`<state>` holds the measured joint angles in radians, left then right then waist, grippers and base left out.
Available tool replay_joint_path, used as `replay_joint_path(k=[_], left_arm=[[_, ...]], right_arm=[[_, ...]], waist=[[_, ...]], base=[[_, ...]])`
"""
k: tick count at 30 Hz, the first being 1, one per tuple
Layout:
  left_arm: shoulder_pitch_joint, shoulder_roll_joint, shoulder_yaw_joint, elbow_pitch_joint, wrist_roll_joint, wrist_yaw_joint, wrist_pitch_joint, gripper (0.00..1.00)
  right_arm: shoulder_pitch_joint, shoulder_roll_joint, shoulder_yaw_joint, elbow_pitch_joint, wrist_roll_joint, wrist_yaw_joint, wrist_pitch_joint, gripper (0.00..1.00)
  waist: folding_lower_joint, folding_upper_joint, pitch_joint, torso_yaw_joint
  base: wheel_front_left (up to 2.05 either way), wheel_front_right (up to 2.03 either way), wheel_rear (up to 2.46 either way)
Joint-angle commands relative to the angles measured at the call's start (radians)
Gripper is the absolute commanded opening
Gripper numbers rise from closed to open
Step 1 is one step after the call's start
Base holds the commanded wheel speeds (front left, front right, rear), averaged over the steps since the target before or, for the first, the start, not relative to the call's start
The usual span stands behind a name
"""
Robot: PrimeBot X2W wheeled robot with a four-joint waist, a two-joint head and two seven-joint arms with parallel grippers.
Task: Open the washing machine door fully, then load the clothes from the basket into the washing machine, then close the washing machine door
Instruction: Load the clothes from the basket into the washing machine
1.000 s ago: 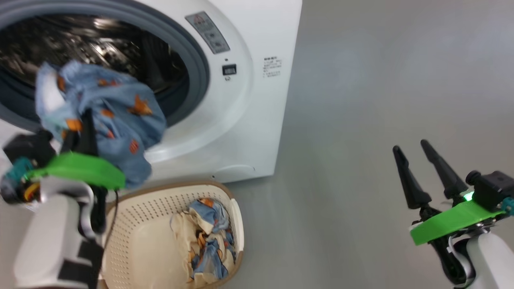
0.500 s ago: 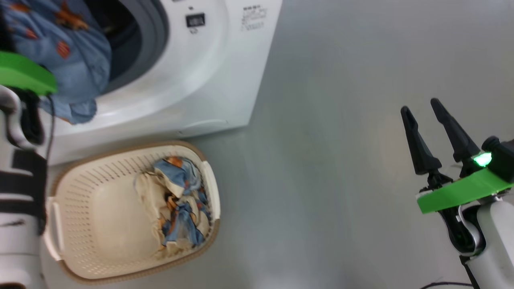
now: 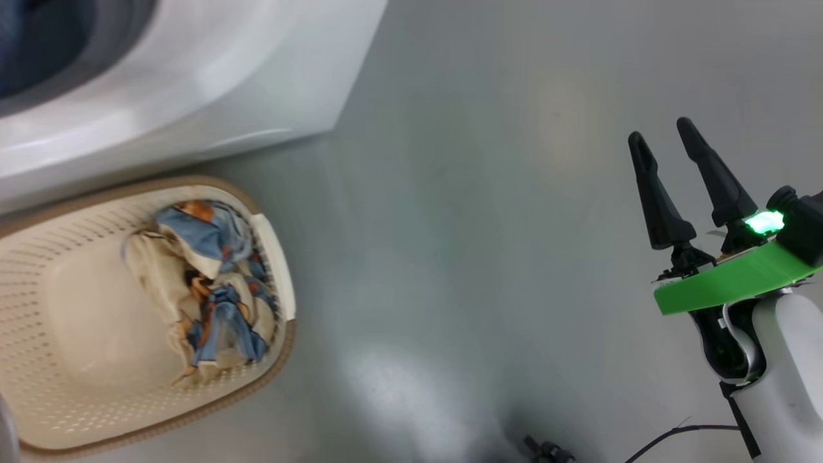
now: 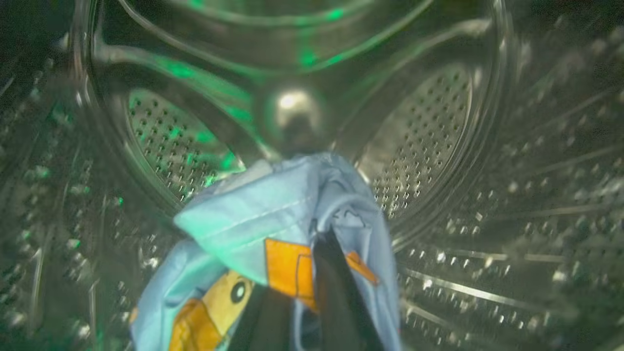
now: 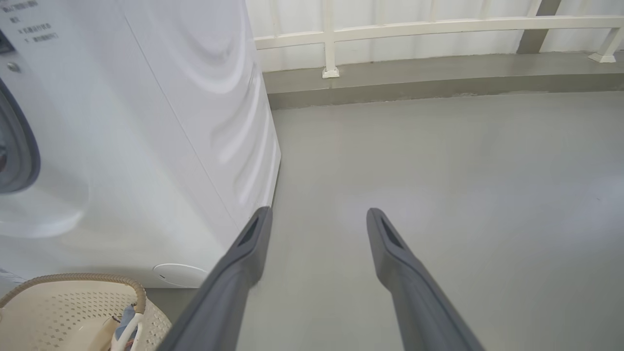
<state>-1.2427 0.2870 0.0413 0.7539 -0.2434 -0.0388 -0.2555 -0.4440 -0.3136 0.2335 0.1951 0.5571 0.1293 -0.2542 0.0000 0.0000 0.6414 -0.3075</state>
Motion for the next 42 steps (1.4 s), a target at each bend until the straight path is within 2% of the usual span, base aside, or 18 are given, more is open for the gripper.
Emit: replay_joint_path(k=[1,3,7,8,9,16,24,30,42], left_arm=[[-0.032,0.042,0.028,-0.086,0.018,0.007,-0.006,0.0],[-0.019,0.019,0.067,-0.175,0.033,0.001,-0.006,0.0],[0.003,-0.008,0.096,-0.206,0.06,-0.015,-0.006,0.0],[0.007,-0.016,0.102,-0.182,0.06,-0.016,-0.006,0.39],[0.012,-0.023,0.105,-0.142,0.062,-0.013,-0.006,1.0],[-0.019,-0.029,0.087,0.14,0.083,0.002,0.002,1.0],[-0.029,-0.034,0.078,0.306,0.076,-0.002,-0.004,1.0],[0.018,-0.052,0.073,0.313,0.072,-0.016,-0.006,1.0],[0.217,-0.099,0.07,0.187,0.069,-0.055,-0.006,1.0]], right_arm=[[0.015,-0.01,0.01,-0.023,0.004,0.001,-0.008,1.0],[0.015,0.0,0.011,-0.018,0.002,0.001,-0.008,1.0],[0.006,0.009,0.021,-0.011,0.0,0.001,-0.008,1.0],[0.004,0.01,0.024,-0.01,0.0,0.001,-0.008,1.0],[0.003,0.01,0.027,-0.008,0.0,0.001,-0.008,1.0],[0.008,0.006,0.038,0.008,-0.001,0.001,-0.008,1.0],[0.006,0.013,0.063,0.017,0.001,0.001,-0.008,1.0],[0.005,0.016,0.066,0.033,0.0,0.001,-0.008,1.0],[0.041,0.023,0.042,0.063,-0.005,0.001,-0.008,1.0]], waist=[[0.0,0.0,0.057,-0.046],[0.0,0.0,0.064,-0.044],[0.0,0.0,0.06,-0.038],[0.0,0.0,0.056,-0.035],[0.0,0.0,0.052,-0.033],[0.0,0.0,0.017,-0.02],[0.0,0.0,-0.046,-0.008],[0.0,0.0,-0.106,0.013],[0.0,0.0,-0.245,0.071]], base=[[0.0,0.0,0.0],[0.0,0.0,0.0],[0.0,0.0,0.0],[0.0,0.0,0.0],[0.0,0.0,0.0],[0.0,0.0,0.0],[0.0,0.0,0.0],[0.0,0.0,0.0],[0.0,0.0,0.0]])
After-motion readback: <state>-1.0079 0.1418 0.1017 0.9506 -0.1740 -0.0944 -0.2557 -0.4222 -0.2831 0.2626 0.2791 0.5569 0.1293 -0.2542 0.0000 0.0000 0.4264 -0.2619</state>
